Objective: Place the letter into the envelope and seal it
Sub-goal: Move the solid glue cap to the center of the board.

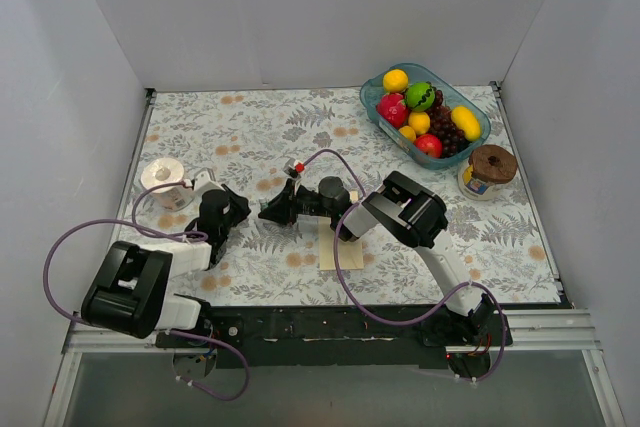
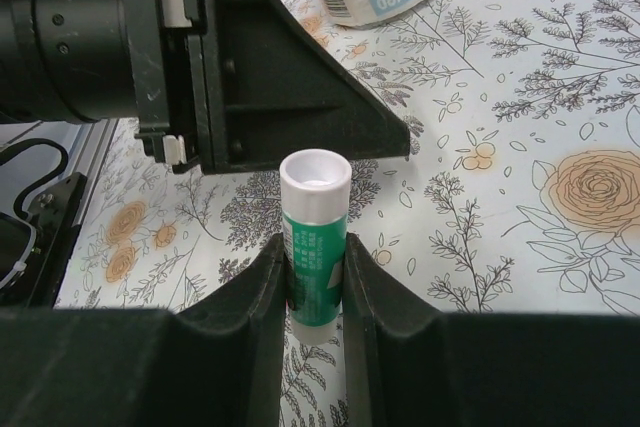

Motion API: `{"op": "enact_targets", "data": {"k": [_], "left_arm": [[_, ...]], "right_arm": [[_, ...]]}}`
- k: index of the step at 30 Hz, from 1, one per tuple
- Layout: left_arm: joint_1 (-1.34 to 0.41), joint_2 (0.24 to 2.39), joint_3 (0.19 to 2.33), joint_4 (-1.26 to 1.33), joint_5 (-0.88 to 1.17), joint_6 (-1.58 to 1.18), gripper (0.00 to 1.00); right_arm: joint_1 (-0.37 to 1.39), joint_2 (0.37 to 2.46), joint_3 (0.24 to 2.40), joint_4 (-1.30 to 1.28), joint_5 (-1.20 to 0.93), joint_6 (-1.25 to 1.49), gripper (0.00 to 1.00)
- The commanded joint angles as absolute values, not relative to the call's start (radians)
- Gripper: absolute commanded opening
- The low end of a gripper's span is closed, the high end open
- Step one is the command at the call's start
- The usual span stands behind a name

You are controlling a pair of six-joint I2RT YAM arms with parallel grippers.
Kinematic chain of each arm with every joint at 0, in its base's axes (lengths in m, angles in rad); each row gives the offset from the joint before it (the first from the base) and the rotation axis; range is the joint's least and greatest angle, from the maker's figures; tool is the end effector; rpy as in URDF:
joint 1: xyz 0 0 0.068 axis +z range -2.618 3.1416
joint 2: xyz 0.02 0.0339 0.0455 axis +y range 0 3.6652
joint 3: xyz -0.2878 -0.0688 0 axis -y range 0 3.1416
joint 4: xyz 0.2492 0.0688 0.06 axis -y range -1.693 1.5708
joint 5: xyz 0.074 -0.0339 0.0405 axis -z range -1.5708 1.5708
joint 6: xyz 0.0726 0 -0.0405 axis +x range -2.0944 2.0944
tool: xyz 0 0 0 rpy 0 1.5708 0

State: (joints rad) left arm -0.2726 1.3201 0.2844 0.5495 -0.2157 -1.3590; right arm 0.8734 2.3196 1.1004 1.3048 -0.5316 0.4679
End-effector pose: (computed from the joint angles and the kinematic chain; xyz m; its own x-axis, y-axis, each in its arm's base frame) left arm 0.2502 -0.0538 0.1408 -0.1736 -0.9431 -0.2836 -0.4230 0.3315 -0.8433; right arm 0.2892 0.4024 0.1227 -0.3953 0.1336 -0.9088 -0.9040 0.1190 0.4107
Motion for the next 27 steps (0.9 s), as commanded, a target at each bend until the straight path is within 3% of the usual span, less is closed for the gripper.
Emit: {"op": "enact_targets", "data": {"k": [1, 5, 27], "left_arm": [[-0.276, 1.357, 0.293, 0.545, -0.167, -1.385, 0.08], [-0.276, 1.371, 0.288, 0.564, -0.124, -1.376, 0.0], [-0.29, 1.453, 0.259, 0.565, -0.002, -1.433, 0.0]], "right_arm": [[0.881, 2.267, 1.095, 1.62, -0.531, 0.469, 0.01], [0.881, 2.26, 1.077, 1.628, -0.531, 0.472, 0.01], [0.864, 2.192, 0.956, 1.735, -0.509, 0.529, 0.01]]}}
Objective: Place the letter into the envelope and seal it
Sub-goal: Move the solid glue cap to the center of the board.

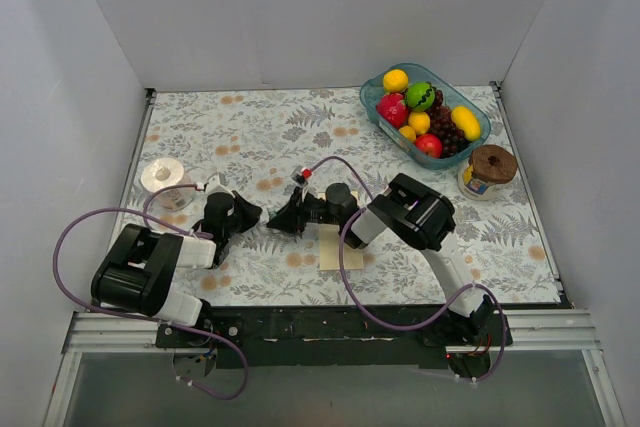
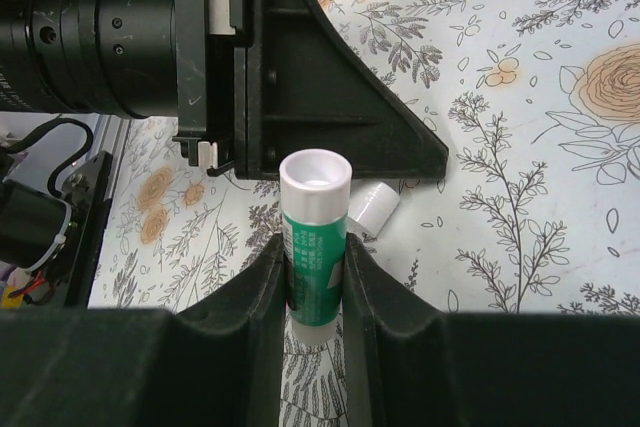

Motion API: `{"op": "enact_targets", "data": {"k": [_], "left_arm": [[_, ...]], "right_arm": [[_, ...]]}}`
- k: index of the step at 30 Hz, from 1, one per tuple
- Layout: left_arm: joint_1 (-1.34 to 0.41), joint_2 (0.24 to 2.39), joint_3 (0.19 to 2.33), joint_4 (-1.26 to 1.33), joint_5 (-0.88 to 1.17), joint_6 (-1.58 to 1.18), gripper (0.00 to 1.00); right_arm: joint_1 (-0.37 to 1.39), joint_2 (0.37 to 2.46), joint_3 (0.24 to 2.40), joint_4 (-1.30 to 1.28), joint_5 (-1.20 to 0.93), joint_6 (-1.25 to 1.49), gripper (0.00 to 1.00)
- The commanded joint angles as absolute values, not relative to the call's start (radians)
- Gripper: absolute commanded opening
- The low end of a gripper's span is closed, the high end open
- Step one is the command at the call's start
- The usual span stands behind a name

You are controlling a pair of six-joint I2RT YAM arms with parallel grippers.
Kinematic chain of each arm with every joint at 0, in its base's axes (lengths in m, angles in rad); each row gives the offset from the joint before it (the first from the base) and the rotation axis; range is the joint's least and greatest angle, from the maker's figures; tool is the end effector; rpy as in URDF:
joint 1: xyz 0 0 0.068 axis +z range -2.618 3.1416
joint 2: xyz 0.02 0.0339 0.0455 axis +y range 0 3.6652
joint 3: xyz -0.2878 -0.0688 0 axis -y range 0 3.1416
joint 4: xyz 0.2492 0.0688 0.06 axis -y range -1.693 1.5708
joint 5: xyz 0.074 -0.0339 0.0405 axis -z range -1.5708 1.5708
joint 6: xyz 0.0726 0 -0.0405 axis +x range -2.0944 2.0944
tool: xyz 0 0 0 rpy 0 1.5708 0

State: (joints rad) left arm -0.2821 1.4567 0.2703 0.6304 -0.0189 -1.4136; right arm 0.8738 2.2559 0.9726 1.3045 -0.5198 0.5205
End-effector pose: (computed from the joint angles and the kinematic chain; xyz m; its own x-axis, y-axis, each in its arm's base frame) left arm 0.2509 -0.0713 0.1135 -0.3390 -0.9299 -0.1428 -0.4595 0.2961 -0.8373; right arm 0.2723 0.3815 0.1173 -0.4777 0.1018 -0.8726 -0.8607 0.1449 0.4881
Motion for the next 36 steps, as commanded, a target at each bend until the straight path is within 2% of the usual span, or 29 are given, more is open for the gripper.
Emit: {"op": "enact_targets", "data": {"k": [1, 11, 25, 36], "left_arm": [[-0.288, 1.45, 0.261, 0.548, -0.002, -1.44, 0.0], [-0.308, 1.398, 0.241, 0.439, -0.002, -1.551, 0.0], [-0.322, 1.368, 0.179, 0.439, 0.061, -1.651, 0.0], [-0.341, 1.266, 0.153, 0.354, 0.02, -1.704, 0.0]], "right_arm": [[0.862, 2.189, 0.956, 1.741, -0.508, 0.531, 0.01], [0.848, 2.2, 0.95, 1.804, -0.505, 0.604, 0.01], [0.85, 2.235, 0.979, 1.832, -0.52, 0.658, 0.01], [0.861, 2.2, 0.893, 1.885, -0.469, 0.695, 0.01]]}}
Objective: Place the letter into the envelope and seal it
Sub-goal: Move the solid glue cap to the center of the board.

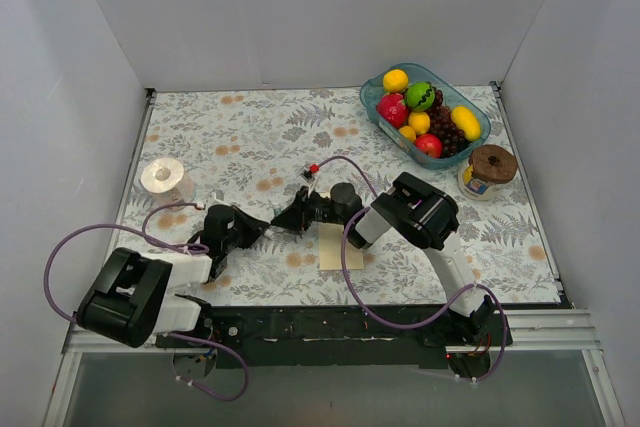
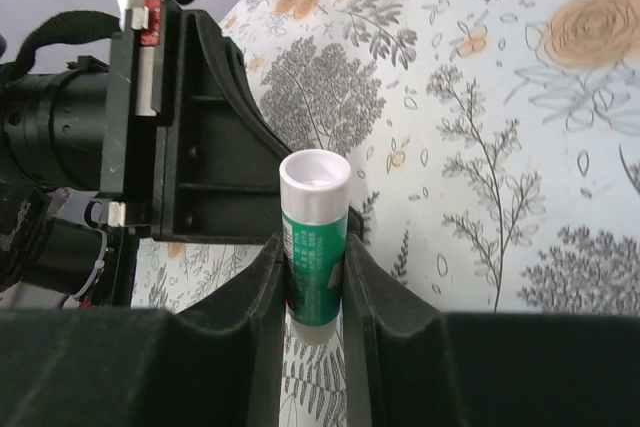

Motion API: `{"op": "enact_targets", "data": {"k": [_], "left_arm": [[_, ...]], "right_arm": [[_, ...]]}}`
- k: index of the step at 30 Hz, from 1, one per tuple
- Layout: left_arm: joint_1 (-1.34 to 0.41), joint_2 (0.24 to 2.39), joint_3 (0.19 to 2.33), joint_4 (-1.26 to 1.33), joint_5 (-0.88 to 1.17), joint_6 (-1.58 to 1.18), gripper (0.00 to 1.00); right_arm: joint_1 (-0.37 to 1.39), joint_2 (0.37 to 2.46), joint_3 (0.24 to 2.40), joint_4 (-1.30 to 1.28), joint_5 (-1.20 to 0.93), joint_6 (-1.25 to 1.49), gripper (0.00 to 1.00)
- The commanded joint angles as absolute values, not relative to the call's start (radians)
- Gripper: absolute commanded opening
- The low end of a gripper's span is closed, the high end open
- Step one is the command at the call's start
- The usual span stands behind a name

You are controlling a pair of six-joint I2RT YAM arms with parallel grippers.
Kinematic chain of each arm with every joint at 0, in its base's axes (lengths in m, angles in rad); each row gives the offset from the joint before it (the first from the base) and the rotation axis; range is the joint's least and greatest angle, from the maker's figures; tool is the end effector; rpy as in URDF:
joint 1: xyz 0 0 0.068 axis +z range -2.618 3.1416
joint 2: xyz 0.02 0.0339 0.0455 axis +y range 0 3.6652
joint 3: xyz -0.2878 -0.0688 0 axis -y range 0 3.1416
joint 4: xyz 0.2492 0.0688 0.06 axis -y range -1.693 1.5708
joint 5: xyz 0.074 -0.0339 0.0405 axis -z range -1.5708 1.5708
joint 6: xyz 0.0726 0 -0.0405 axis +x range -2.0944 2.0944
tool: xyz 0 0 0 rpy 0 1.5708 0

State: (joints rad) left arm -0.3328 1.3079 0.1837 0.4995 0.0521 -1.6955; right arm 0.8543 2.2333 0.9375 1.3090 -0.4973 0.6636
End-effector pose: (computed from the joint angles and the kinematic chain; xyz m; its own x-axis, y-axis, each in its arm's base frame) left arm 0.2122 -0.0773 0.1069 -0.2946 -0.9466 0.1311 -0.5940 0.0739 -0.8011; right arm 0.2761 0.3698 0.1187 -0.5944 0.1418 -0.7916 -0.7742 0.1652 0.6109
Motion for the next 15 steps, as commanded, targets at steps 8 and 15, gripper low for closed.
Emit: {"op": "enact_targets", "data": {"k": [8, 15], "left_arm": [[-0.345, 1.186, 0.144, 0.276, 0.012, -1.713, 0.0], [-0.345, 1.123, 0.152, 0.221, -0.015, -1.71, 0.0]], "right_arm": [[0.864, 2.119, 0.81, 1.868, -0.44, 0.699, 0.01], [0.864, 2.023, 0.816, 1.721, -0.483, 0.709, 0.01]]}}
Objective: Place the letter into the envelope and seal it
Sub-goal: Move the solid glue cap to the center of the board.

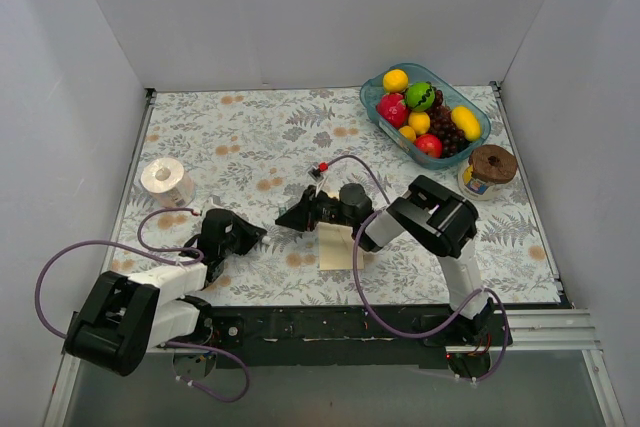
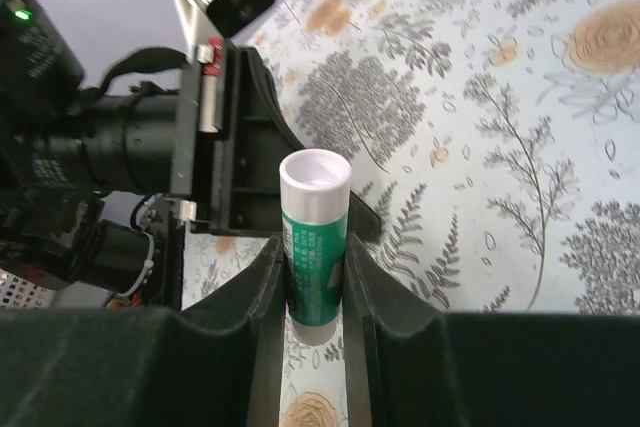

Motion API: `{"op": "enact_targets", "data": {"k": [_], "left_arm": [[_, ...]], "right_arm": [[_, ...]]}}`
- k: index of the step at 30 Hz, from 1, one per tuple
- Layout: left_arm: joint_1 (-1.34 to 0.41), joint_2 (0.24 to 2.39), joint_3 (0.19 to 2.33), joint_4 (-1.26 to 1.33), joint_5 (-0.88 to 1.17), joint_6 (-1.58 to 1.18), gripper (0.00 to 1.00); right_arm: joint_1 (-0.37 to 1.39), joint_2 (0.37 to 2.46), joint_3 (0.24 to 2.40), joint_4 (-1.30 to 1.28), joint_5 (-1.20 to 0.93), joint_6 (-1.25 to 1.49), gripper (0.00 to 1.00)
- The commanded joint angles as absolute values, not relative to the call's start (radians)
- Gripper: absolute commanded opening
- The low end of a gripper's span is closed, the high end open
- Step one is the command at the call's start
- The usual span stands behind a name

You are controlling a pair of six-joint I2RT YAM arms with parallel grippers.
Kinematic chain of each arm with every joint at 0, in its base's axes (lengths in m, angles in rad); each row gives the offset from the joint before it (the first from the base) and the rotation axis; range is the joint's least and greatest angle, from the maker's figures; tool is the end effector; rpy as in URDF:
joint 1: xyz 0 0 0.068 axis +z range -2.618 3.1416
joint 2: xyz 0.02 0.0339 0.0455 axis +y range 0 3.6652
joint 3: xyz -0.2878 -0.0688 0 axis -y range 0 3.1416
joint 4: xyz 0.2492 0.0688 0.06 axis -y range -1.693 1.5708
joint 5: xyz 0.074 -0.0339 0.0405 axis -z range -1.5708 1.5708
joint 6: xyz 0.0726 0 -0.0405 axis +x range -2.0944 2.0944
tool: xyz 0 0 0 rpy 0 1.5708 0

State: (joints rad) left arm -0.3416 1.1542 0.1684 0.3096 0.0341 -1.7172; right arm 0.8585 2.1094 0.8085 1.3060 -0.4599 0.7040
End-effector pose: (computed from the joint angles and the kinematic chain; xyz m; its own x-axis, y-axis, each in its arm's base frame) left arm 0.1928 -0.0712 0.1103 -0.2700 -0.9534 0.1349 -0.6359 0.0713 -0.7685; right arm 0.2573 0.3472 0.1371 -0.6242 0.1646 -0.7637 -0.7403 0.1879 0.6455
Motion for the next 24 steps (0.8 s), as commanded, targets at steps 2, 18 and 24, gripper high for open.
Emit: {"op": "enact_targets", "data": {"k": [2, 18, 24], "left_arm": [[-0.345, 1.114, 0.152, 0.215, -0.015, -1.713, 0.0], [-0.345, 1.046, 0.169, 0.164, -0.002, -1.69, 0.0], [-0.345, 1.028, 0.161, 0.153, -0.002, -1.692, 0.0]], "right_arm": [[0.864, 1.988, 0.822, 1.637, -0.485, 0.728, 0.01], [0.871, 1.77, 0.873, 0.573, -0.497, 0.747, 0.01], [0.897, 1.815, 0.939, 0.349, -0.506, 0.718, 0.01]]}}
